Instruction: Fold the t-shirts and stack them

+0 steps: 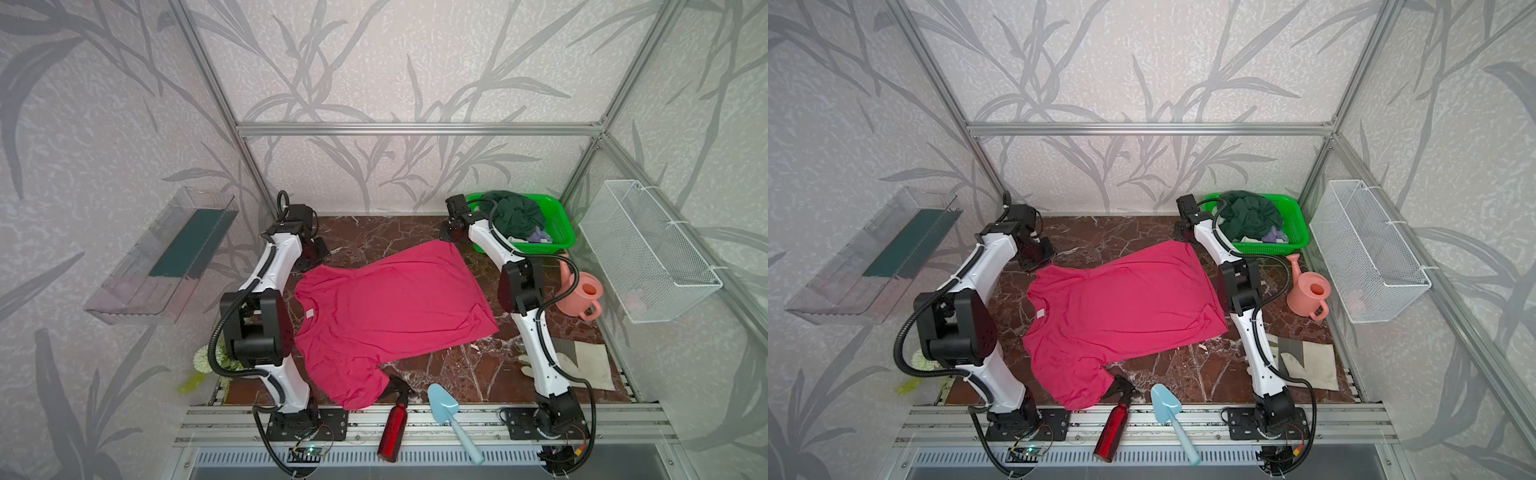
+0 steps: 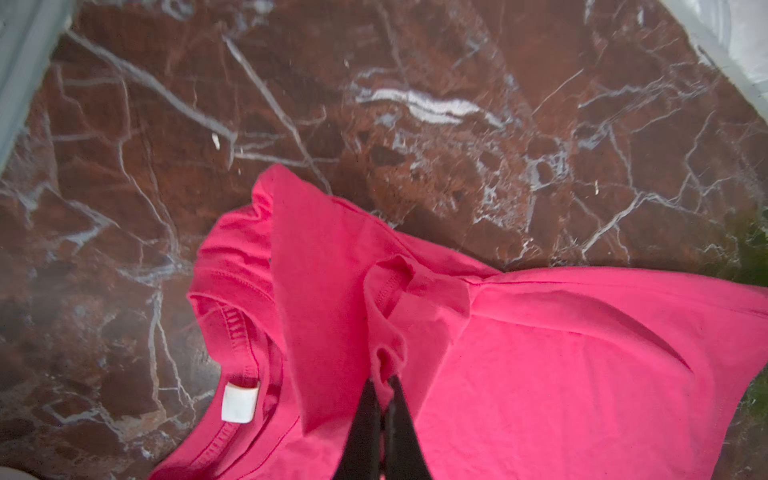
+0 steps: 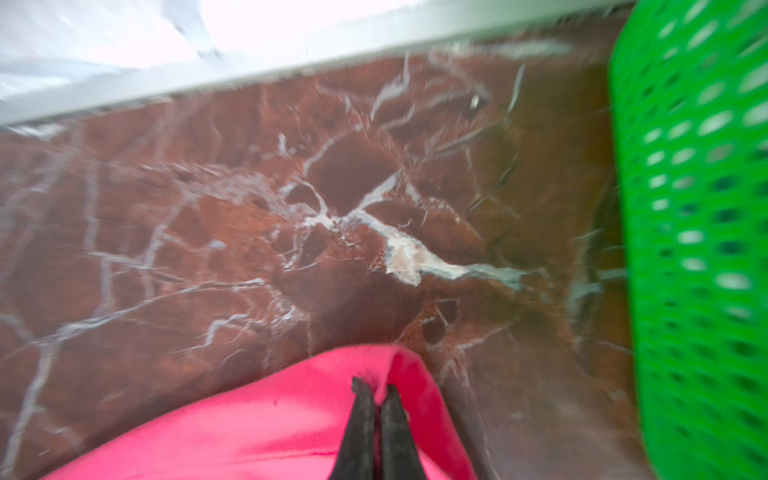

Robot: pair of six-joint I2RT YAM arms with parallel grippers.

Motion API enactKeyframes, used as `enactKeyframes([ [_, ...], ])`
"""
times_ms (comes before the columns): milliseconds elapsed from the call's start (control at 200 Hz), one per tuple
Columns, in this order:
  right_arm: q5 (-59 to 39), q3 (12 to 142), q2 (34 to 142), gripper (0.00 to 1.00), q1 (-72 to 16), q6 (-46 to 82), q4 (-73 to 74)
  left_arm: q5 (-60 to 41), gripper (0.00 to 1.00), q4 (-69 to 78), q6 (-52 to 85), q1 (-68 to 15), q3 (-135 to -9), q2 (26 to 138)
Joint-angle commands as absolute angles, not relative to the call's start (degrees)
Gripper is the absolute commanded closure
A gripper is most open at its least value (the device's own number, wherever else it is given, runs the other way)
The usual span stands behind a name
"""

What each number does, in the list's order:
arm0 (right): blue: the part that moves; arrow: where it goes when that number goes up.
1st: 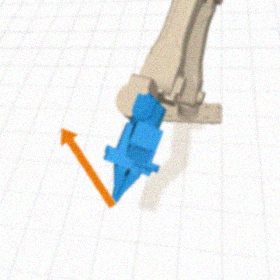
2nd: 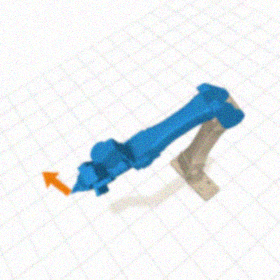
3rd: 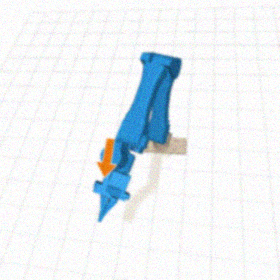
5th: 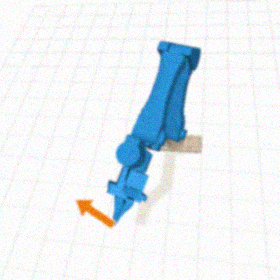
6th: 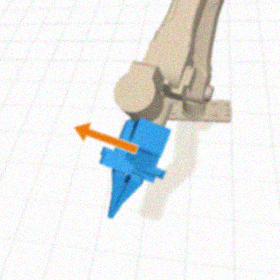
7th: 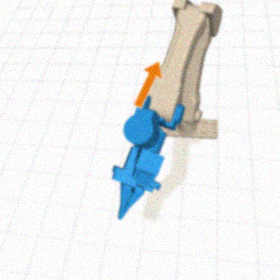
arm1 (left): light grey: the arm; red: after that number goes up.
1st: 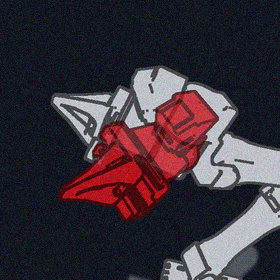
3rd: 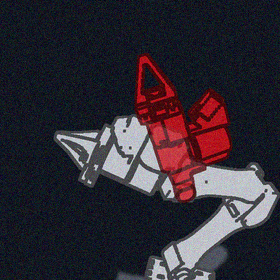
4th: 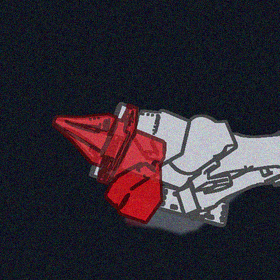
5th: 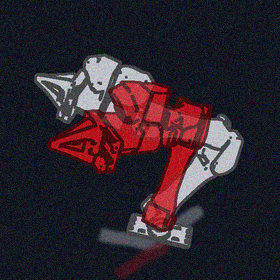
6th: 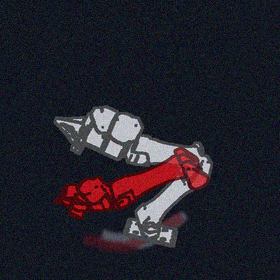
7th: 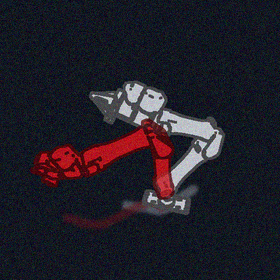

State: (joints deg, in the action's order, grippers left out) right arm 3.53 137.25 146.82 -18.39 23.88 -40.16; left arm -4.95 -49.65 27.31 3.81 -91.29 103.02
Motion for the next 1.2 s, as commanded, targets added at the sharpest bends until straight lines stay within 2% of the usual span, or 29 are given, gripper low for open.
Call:
enactKeyframes([
  [0,3.69,136.33,141.09,1.00,-16.32,23.12,-39.50,-0.13,1.00,-53.19,23.59,4.02,-97.71,106.55],
  [215,4.17,133.80,138.92,1.00,-14.64,22.51,-39.13,7.52,1.00,-54.57,20.92,4.67,-111.31,114.58],
  [435,0.88,132.51,138.59,1.00,-14.65,21.71,-37.56,8.70,1.00,-56.49,20.63,4.93,-117.38,118.11],
  [585,-0.97,131.93,138.61,1.00,-14.94,21.63,-37.32,12.17,1.00,-56.45,22.28,6.26,-114.92,115.68],
  [790,0.36,127.61,135.53,1.00,-15.34,21.14,-34.48,7.66,1.00,-54.76,22.61,9.04,-110.14,112.10],
  [1195,7.19,102.56,121.49,1.00,-15.29,17.72,-14.76,2.14,1.00,-52.77,25.88,9.40,-101.34,110.35],
])
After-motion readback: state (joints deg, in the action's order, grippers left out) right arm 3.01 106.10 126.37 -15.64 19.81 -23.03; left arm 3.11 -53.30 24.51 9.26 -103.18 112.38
